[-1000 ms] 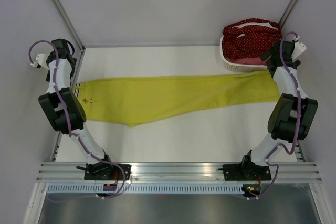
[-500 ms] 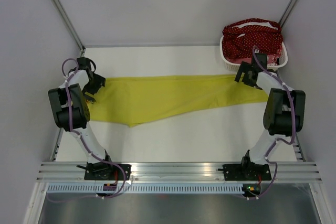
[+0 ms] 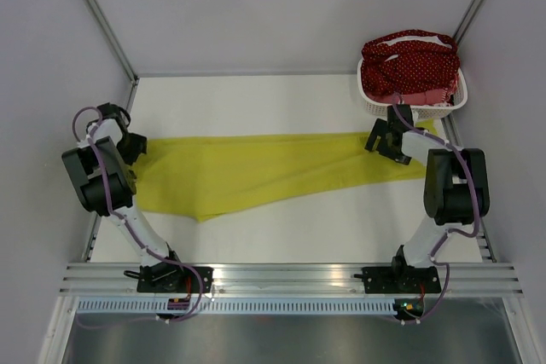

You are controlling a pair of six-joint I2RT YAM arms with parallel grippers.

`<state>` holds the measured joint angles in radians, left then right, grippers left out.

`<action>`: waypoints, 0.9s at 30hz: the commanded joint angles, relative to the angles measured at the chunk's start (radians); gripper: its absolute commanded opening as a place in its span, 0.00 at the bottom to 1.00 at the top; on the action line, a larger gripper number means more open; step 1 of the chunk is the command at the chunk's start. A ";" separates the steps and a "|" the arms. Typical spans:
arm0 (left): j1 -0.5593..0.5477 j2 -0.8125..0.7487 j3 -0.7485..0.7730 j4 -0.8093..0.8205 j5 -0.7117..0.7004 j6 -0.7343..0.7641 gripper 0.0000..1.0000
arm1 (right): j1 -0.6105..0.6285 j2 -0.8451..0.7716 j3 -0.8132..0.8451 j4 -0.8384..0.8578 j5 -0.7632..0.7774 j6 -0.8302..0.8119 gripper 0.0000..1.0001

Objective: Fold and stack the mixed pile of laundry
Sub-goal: Fold the trousers at the center of the board.

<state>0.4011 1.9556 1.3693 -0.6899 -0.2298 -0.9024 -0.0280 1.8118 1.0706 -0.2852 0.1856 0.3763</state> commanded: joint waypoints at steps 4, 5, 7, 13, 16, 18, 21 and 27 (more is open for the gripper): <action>0.143 -0.067 -0.056 -0.108 -0.183 -0.003 1.00 | 0.016 -0.136 -0.202 -0.143 0.043 0.110 0.98; 0.143 -0.093 -0.052 -0.106 -0.172 0.014 1.00 | 0.016 -0.159 -0.196 -0.153 0.058 0.108 0.98; 0.140 -0.119 -0.047 -0.105 -0.126 0.029 1.00 | 0.016 -0.212 -0.149 -0.196 0.113 0.101 0.98; 0.085 -0.253 -0.082 -0.053 -0.022 0.094 1.00 | -0.082 -0.295 -0.104 -0.265 0.166 0.105 0.98; 0.003 -0.285 -0.125 -0.010 0.018 0.115 1.00 | -0.188 -0.328 -0.136 -0.255 0.169 0.119 0.98; -0.063 -0.282 -0.156 0.027 0.071 0.129 1.00 | -0.269 -0.333 -0.141 -0.240 0.146 0.130 0.98; -0.145 -0.259 -0.206 0.098 0.151 0.151 1.00 | -0.302 -0.324 -0.135 -0.230 0.172 0.127 0.98; -0.176 -0.152 -0.219 0.128 0.210 0.175 1.00 | -0.351 -0.235 -0.097 -0.224 0.192 0.105 0.98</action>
<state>0.2119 1.7702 1.1595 -0.6064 -0.0708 -0.7734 -0.3531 1.5391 0.9398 -0.5087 0.3443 0.4850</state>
